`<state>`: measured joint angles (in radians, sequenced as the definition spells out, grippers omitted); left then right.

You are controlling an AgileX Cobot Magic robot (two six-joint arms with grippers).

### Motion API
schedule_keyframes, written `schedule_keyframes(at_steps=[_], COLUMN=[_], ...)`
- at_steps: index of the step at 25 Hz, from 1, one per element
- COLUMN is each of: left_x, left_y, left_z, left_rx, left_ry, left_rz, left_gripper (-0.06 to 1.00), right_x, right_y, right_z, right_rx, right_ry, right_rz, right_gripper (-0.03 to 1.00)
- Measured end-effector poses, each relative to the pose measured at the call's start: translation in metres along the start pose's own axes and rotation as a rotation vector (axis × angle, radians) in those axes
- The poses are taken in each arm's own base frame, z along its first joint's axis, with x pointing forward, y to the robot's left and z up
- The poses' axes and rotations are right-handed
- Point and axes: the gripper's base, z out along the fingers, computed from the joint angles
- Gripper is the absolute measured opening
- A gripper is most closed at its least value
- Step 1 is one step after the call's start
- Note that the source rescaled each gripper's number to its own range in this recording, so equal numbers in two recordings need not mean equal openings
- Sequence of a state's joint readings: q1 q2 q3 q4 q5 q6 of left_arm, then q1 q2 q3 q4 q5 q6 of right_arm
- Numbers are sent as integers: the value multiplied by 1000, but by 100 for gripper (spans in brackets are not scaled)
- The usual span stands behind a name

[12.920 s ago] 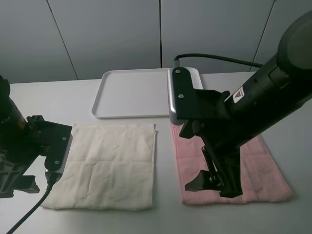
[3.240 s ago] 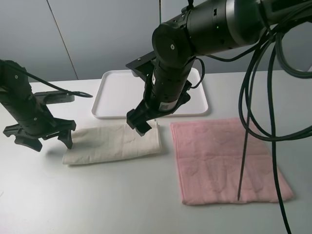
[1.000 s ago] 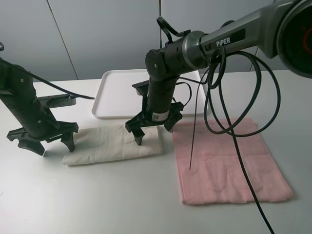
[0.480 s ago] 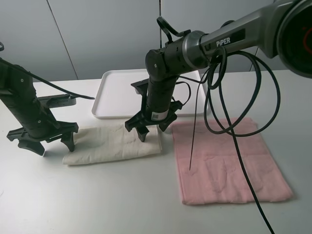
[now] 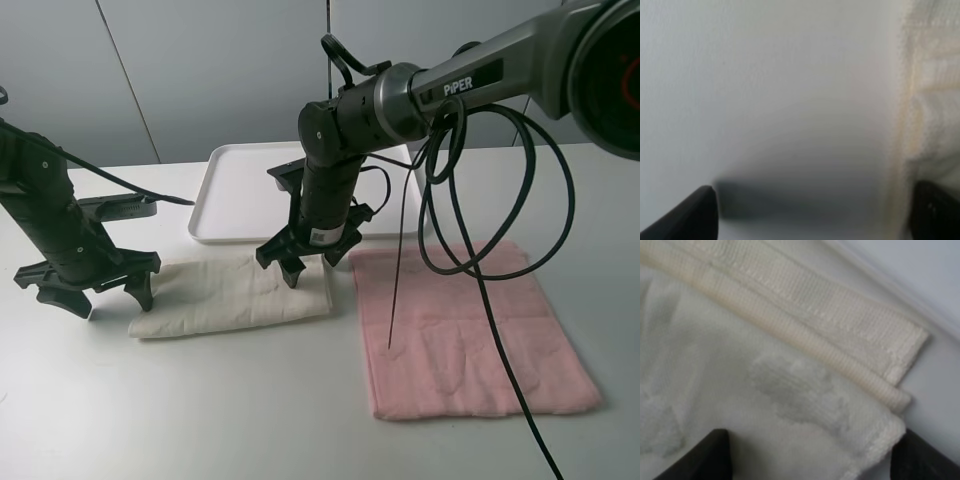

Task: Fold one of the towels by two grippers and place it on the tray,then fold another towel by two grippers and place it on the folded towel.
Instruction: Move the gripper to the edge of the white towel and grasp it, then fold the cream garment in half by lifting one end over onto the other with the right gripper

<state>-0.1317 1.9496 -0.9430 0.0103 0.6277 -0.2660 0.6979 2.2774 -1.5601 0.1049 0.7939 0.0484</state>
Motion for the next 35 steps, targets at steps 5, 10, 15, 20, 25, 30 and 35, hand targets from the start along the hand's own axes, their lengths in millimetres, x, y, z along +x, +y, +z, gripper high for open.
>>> schedule_keyframes(at_steps=[5,10,15,20,25,30,35], left_x=[0,0,0,0,0,0,1], left_y=[0,0,0,0,-1,-1,0], left_z=[0,0,0,1,1,1,1], left_rx=[0,0,0,2,5,5,4], left_ry=[0,1,1,3,4,4,8], left_rz=[2,-2,0,-1,-4,-4,-4], left_gripper=[98,98,98,98,98,98,98], right_x=[1,0,0,-1,-2,-2,-3], right_y=[-1,-1,-2,0,0,2,7], right_z=[4,8,8,9,9,7,-8], right_rx=[7,12,13,-1,-6,-26,-66], right_ry=[8,17,17,2,-2,-4,-16], right_rz=[-5,-11,-14,-10,-25,-35,-27], right_gripper=[71,71,62,7,6,6,6])
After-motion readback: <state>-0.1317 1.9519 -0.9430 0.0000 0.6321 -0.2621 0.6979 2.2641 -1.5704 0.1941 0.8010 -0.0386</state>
